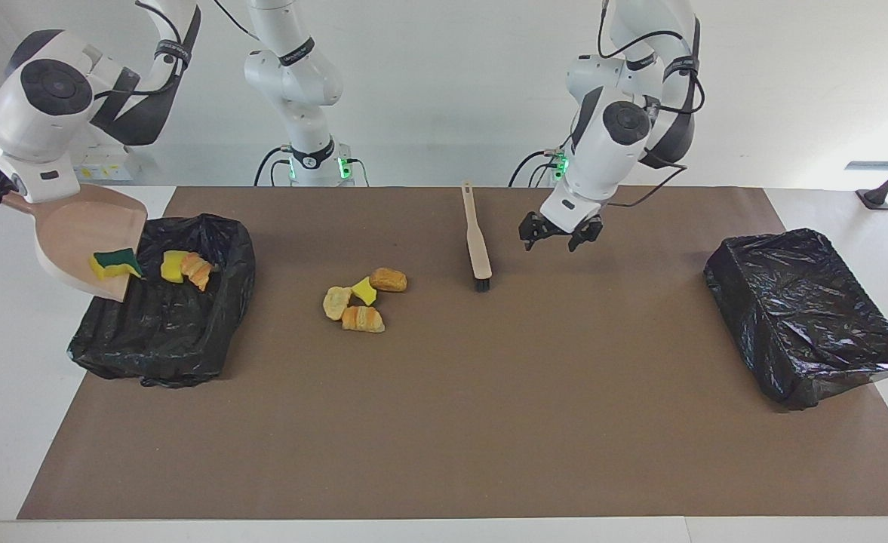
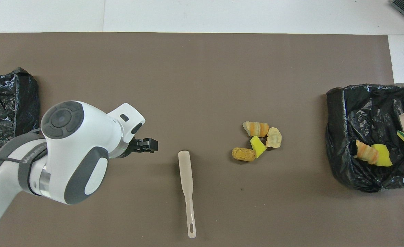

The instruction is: Sweep and dump trash in bin

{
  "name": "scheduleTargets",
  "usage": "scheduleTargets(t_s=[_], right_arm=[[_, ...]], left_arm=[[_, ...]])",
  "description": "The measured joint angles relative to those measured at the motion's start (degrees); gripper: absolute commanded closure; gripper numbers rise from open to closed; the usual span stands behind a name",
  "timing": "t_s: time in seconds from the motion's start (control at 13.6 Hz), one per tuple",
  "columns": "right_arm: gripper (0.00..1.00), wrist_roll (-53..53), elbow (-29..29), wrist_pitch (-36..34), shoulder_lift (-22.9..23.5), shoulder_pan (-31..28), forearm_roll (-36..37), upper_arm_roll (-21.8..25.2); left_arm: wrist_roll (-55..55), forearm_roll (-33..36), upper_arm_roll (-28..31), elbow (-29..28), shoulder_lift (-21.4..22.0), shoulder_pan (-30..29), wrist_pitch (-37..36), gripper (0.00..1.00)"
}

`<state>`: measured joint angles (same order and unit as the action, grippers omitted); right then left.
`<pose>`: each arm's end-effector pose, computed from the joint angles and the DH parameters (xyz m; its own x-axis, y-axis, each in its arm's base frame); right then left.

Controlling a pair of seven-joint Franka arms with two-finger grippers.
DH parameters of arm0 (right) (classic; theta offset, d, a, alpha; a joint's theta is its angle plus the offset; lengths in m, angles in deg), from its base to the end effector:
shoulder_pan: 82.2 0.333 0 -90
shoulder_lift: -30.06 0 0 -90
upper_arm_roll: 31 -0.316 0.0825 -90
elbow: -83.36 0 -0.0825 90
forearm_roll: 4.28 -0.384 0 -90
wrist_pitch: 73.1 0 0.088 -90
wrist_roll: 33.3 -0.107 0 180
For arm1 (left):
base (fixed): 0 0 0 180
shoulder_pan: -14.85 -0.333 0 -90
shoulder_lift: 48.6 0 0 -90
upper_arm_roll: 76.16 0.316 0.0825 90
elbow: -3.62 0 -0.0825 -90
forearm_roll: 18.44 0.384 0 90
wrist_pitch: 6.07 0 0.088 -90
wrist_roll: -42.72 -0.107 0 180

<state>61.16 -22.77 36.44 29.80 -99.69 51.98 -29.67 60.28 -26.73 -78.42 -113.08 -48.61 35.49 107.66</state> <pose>0.5264 -0.2421 0.5531 -0.1134 0.6009 -0.7912 0.9900 0.0012 -0.1409 0.4988 -0.2205 0.4392 0.9951 -0.0362 -0.0920 -0.0264 -0.9940 0.1060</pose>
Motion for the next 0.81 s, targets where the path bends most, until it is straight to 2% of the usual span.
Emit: scheduleTargets(t_s=[0.22,0.51,0.66,0.81], right_arm=[[1.0,-2.55,-1.22,-1.26,-0.58,2.93,2.22,-0.07],[1.0,-2.81,-2.92,-2.17,-2.02,3.01,3.37,0.05],[1.0,-3.03,-1.75,-5.61,-2.97,3.02,3.06,-0.56],[1.0,-4.19,1.99,-11.51,-4.1,3.05,-1.48,-2.69]], left_arm=[[-9.12,1.01,-0.01,5.45,-1.83,-6.69,-3.09,0.0],[-17.08,1.18,0.08,10.45,-2.11,-13.45,-7.85,0.0],[-19.77,1.34,0.04,13.73,-1.85,-15.55,-12.37,0.0],[-20.92,1.56,0.06,16.37,-1.16,-17.9,-14.97,0.0]])
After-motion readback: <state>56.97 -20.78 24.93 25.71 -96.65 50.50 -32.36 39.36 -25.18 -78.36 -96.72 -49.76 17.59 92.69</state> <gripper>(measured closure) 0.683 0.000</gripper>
